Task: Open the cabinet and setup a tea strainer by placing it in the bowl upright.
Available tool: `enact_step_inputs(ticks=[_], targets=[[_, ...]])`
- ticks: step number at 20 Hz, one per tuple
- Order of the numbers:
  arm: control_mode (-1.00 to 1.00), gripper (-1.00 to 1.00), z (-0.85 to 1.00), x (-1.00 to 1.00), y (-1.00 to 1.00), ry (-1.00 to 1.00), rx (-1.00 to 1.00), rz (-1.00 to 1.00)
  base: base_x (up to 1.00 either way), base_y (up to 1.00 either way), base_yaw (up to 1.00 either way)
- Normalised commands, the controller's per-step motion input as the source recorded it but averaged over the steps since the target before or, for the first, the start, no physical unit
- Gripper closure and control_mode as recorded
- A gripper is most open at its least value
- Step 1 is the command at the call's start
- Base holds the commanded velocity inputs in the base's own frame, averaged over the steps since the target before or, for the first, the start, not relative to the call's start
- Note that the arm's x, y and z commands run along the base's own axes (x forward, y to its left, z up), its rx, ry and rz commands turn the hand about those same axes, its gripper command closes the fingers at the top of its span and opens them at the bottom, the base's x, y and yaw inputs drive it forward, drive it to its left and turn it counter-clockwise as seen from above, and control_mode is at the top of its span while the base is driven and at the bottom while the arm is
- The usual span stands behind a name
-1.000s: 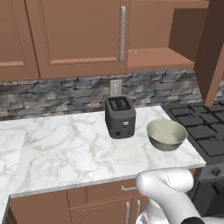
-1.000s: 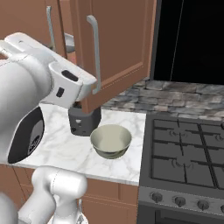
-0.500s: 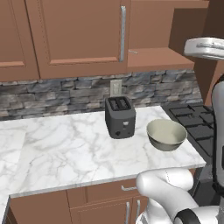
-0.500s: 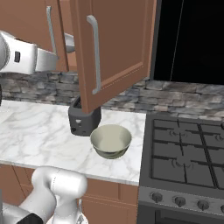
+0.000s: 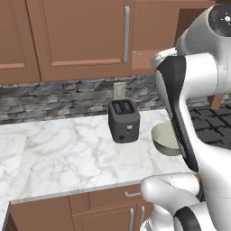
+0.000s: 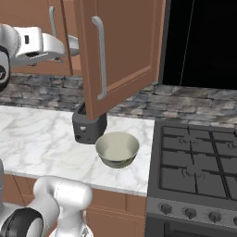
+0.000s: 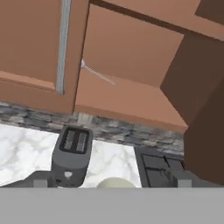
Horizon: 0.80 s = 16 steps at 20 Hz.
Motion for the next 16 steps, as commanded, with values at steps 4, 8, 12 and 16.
enact_step_inputs(ticks=[4, 8, 12, 16], targets=[[-1.0, -1.0, -0.22, 0.79, -0.17, 0.06, -0.33, -0.01, 0.0, 0.0, 0.0], [-1.0, -1.0, -0.38, 0.46, -0.26, 0.02, -0.29, -0.05, 0.0, 0.0, 0.0], [-1.0, -1.0, -0.11, -0.22, -0.41, 0.05, -0.22, -0.2, 0.0, 0.0, 0.0], [-1.0, -1.0, 0.0, -0.46, -0.36, 0.03, -0.15, -0.26, 0.0, 0.0, 0.0]])
